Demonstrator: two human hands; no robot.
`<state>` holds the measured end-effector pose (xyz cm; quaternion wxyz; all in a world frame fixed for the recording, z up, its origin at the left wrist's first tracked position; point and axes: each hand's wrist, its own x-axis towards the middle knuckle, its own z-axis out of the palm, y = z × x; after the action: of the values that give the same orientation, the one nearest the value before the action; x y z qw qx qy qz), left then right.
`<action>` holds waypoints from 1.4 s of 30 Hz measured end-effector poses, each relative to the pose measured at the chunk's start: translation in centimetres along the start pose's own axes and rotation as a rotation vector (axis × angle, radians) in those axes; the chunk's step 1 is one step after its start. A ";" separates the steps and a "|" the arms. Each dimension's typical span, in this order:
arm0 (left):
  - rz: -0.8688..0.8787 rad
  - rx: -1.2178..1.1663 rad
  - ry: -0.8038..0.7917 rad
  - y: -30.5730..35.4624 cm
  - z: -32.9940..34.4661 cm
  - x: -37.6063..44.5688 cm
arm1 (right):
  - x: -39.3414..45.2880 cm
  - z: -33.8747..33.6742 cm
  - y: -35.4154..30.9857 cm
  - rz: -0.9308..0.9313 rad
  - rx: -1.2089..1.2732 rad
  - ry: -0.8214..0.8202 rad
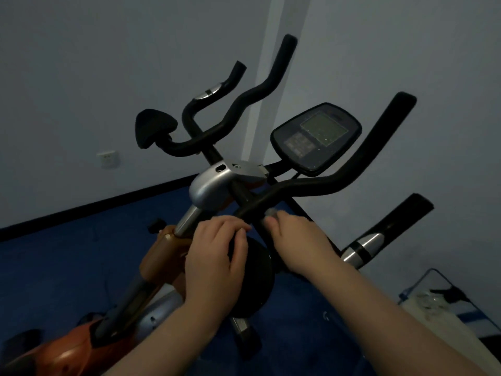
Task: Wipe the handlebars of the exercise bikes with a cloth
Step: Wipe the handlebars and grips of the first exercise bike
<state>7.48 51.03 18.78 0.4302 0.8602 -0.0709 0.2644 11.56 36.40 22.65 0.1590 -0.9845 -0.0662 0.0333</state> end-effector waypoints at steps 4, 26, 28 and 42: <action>0.025 -0.022 -0.027 -0.4 0.0 0.0 | -4.2 0.8 1.2 -0.105 -0.204 0.219; 0.209 0.102 -0.135 0.7 -0.3 0.4 | -5.8 2.1 0.4 -0.088 -0.412 0.362; 0.311 0.103 -0.194 1.5 0.0 0.9 | -7.0 1.6 3.3 -0.356 -0.436 0.417; 0.324 0.095 -0.160 1.5 0.9 1.5 | -4.8 -3.0 12.7 -0.718 -0.349 0.714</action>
<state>8.60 49.52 20.19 0.3338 0.8753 -0.2298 0.2639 8.55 22.87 21.67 0.0067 -0.8618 -0.3450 -0.3718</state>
